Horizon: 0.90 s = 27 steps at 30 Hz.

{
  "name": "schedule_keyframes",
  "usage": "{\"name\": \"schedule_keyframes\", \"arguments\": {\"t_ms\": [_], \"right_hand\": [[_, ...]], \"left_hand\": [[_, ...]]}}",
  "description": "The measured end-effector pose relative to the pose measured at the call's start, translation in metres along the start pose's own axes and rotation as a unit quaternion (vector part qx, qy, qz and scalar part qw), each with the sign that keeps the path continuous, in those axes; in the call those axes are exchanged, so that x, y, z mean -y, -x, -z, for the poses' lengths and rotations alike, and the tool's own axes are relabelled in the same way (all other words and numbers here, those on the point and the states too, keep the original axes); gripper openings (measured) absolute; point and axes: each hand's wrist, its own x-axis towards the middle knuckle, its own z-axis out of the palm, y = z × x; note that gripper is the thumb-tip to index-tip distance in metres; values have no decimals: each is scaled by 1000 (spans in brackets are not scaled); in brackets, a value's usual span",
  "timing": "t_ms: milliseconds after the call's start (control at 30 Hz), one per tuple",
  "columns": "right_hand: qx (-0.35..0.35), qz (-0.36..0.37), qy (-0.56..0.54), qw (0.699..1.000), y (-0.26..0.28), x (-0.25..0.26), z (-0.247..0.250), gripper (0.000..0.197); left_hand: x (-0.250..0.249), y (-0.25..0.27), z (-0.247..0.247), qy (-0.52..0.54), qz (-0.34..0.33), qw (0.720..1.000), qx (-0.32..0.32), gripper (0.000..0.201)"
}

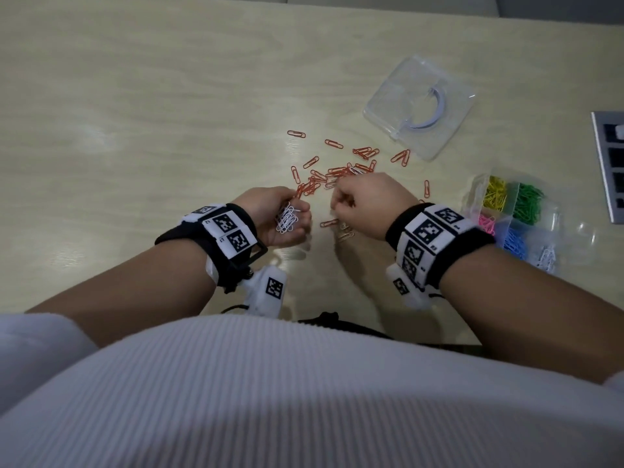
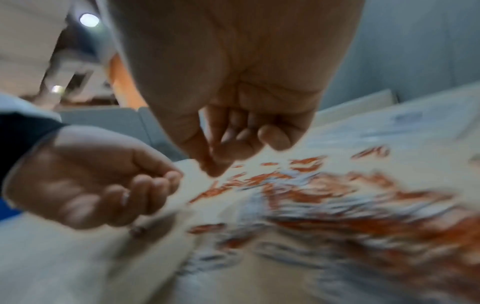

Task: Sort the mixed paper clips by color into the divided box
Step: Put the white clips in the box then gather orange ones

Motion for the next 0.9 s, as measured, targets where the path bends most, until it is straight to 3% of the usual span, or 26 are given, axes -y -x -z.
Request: {"name": "schedule_keyframes", "arguments": {"t_ms": [67,133,267,467,600,733,900], "right_hand": [[96,-15,63,993,6,-12,3,13],[131,-21,68,989,11,-16,0,13],[92,20,145,985,15,-9,-14,11],[39,65,260,962,14,-3,-26,27],[41,50,220,973,15,-4,-27,24],[-4,-3,110,994,15,-19,-22,13],[0,-44,131,990,12,-39,-14,25]], "left_hand": [[0,0,-1,3,6,1000,-1,41],[3,0,-2,-3,14,1000,4,41],[7,-1,-9,-8,13,1000,15,43],[8,-2,-13,-44,1,999,6,43],[7,-5,-12,-55,-6,998,1,41],[7,-8,-9,-45,-2,999,3,40],[6,-9,-12,-55,-6,998,3,40]]}}
